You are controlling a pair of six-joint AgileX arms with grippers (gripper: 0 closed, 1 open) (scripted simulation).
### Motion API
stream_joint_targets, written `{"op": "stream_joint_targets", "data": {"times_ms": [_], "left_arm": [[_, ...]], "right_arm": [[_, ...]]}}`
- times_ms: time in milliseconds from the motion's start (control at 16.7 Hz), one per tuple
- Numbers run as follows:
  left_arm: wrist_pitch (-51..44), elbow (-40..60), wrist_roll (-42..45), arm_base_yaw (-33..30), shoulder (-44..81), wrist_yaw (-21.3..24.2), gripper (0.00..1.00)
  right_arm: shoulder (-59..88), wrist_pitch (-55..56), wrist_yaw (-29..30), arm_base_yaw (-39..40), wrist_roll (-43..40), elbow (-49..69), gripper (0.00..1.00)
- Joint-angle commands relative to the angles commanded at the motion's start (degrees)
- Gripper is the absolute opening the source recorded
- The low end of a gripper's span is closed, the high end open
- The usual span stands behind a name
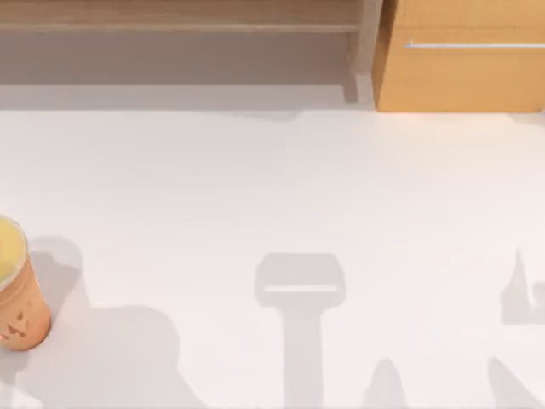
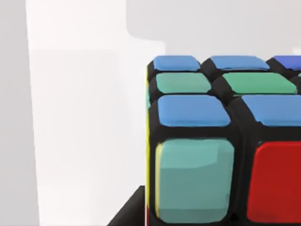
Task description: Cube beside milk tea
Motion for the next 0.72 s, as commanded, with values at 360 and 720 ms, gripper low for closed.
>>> {"op": "stream_joint_targets", "data": {"times_ms": [360,720], "left_arm": [[-3.1,-4.71,0.83,0.7,1.33,2.69,0.0],[-3.51,-5.57,0.93,0.63,2.04,3.11,0.0]], "right_arm": [[0.0,0.0,0.0,0.0,0.0,0.0,1.0],[0.0,0.0,0.0,0.0,0.0,0.0,1.0]]}}
